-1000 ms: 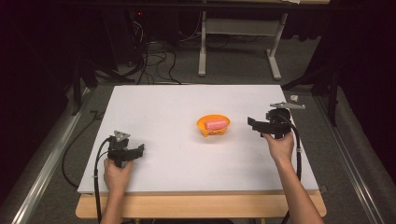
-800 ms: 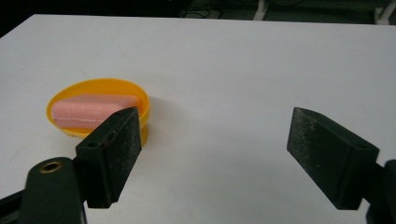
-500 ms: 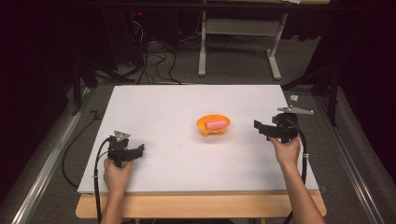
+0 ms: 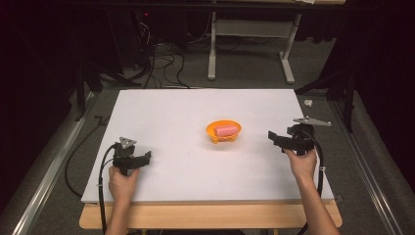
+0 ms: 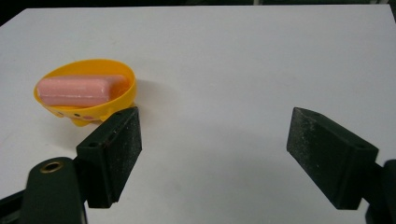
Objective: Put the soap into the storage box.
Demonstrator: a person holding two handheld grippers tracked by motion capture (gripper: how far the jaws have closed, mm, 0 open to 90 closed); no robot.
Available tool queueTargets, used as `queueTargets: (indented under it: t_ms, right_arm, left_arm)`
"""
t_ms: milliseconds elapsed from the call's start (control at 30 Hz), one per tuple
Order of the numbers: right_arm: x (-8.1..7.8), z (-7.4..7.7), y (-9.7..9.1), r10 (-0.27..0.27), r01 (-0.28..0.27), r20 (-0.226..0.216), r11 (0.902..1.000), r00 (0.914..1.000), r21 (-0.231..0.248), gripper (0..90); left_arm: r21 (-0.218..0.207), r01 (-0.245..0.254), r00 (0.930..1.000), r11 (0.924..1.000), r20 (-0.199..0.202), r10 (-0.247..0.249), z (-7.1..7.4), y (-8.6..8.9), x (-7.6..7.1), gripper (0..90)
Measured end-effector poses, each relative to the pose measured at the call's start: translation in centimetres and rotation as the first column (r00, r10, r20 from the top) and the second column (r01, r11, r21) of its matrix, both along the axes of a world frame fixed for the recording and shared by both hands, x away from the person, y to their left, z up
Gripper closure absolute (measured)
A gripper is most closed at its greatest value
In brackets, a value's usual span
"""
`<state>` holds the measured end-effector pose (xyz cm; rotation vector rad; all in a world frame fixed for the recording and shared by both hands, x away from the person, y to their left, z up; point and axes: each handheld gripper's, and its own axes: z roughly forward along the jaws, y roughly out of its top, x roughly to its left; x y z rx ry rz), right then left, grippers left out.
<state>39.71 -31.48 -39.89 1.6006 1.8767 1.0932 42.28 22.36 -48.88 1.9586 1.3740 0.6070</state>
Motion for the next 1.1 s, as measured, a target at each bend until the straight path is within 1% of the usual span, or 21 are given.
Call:
queueTargets:
  t_ms: [300, 333, 467, 733, 833, 933, 1100]
  right_arm:
    - [-0.5, -0.7, -0.4, -0.003, 0.003, -0.01, 1.0, 0.9999, 0.003, 18.6]
    - [-0.6, -0.9, -0.4, -0.008, 0.008, -0.016, 0.9999, 0.9998, 0.008, 18.6]
    - [-0.8, -1.3, -0.5, -0.006, 0.006, -0.016, 0.9999, 0.9998, 0.01, 18.6]
    - [-1.3, -2.1, -0.6, -0.011, 0.012, -0.028, 0.9996, 0.9995, 0.028, 18.7]
    - [-1.4, -2.4, -0.7, -0.006, 0.007, -0.026, 0.9997, 0.9997, 0.025, 18.7]
    - [-1.6, -2.6, -0.7, -0.009, 0.01, -0.034, 0.9995, 0.9994, 0.031, 18.7]
    - [-1.7, -3.0, -0.7, -0.007, 0.008, -0.036, 0.9994, 0.9993, 0.033, 18.8]
  left_arm:
    - [0.0, 0.0, 1.0, 1.0, -0.002, 0.0, 0.0, 0.0, 0.0, 22.0]
    - [0.0, 0.0, 1.0, 1.0, 0.0, 0.0, 0.0, 0.0, 0.0, 22.0]
    - [-0.001, 0.0, 1.0, 1.0, 0.0, 0.0, 0.0, 0.0, 0.0, 22.0]
    - [-0.001, 0.0, 1.0, 1.0, 0.0, 0.0, 0.0, 0.0, 0.0, 22.0]
    - [0.0, 0.0, 1.0, 1.0, 0.0, 0.0, 0.0, 0.0, 0.0, 22.0]
    - [0.0, 0.0, 1.0, 1.0, 0.0, 0.0, 0.0, 0.0, 0.0, 21.9]
    - [0.0, 0.0, 1.0, 1.0, 0.0, 0.0, 0.0, 0.0, 0.0, 22.0]
